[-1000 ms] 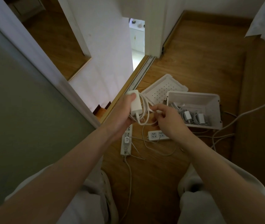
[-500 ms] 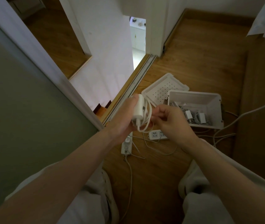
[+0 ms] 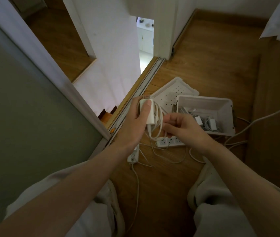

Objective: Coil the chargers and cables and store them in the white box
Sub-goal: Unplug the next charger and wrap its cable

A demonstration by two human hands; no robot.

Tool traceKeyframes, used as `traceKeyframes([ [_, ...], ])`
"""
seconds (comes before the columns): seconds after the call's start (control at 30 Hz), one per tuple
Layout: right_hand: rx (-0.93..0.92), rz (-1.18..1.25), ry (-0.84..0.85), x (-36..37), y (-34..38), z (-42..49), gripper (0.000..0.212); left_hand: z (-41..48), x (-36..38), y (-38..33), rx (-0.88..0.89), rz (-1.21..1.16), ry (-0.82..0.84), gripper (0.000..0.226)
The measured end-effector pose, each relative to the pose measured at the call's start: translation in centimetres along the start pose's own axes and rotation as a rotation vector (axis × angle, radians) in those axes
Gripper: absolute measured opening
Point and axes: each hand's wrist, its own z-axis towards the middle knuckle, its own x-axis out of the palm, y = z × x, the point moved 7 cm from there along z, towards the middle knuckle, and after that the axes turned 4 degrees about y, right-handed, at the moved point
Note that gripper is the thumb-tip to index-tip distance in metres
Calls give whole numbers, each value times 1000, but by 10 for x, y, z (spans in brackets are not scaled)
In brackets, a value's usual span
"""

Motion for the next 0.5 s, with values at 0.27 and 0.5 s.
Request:
traceKeyframes([
  [0.27,-36,138,-161,-3,0,-4,8,6,5,14,-137,-107,51,23],
  [0.5,-41,-72,-190,0,-9,-8,14,3,10,8,-120,80,102,26],
])
